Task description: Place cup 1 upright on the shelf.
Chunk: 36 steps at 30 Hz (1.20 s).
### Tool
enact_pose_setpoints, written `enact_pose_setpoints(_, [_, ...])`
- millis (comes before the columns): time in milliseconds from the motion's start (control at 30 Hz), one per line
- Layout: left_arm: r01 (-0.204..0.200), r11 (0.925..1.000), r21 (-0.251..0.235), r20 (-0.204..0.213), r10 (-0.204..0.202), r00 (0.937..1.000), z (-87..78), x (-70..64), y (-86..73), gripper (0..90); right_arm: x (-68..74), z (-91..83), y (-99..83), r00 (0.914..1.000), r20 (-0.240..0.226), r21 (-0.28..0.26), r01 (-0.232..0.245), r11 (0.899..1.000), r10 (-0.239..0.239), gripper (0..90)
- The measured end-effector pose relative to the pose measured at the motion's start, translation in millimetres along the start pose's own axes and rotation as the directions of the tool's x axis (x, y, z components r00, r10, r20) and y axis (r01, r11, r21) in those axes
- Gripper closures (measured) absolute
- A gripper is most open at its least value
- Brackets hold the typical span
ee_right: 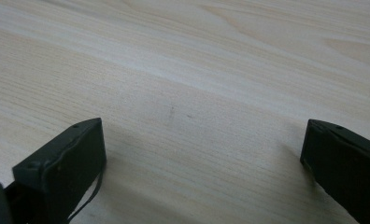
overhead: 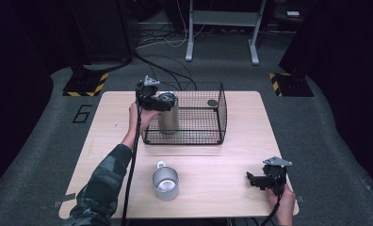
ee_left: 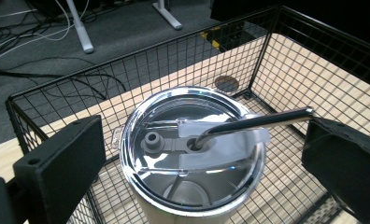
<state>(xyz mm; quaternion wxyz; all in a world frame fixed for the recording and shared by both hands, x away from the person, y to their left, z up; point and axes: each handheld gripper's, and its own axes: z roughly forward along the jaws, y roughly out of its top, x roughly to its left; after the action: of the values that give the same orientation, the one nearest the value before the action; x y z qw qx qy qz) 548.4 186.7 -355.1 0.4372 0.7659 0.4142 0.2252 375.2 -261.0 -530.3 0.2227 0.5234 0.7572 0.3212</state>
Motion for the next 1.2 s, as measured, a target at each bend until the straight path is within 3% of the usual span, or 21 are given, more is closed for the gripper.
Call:
enact_pose_setpoints(267, [-0.038,0.9991,-0.020,0.004,0.038,0.9993,-27.1,-2.1,-0.6,0.0,0.0,0.0,0.0,1.0000,0.000,0.000,0.001,1.000,-0.001,0.0])
enact_pose_setpoints(533, [-0.066,0.9974,-0.029,0.013,0.066,0.9977,-54.5,-3.8,-13.7,0.0,-0.1,0.0,0.0,1.0000,0.000,0.000,0.002,1.000,-0.002,0.0])
enact_pose_setpoints(800, [-0.081,0.9965,-0.020,0.033,0.082,0.9961,-78.5,-3.2,-40.1,0.0,0.2,0.2,0.2,1.0000,0.000,-0.001,0.000,1.000,0.000,0.0])
enact_pose_setpoints(1000, [-0.096,0.9954,-0.002,0.025,0.096,0.9951,-90.2,-0.3,-58.1,0.0,0.2,0.1,0.3,1.0000,0.000,0.003,-0.001,1.000,0.001,0.0])
enact_pose_setpoints(1200, [-0.065,0.9979,0.004,0.008,0.065,0.9978,-100.1,8.5,-84.9,0.0,1.0,0.4,0.6,0.9999,0.001,0.000,-0.011,1.000,0.011,0.0])
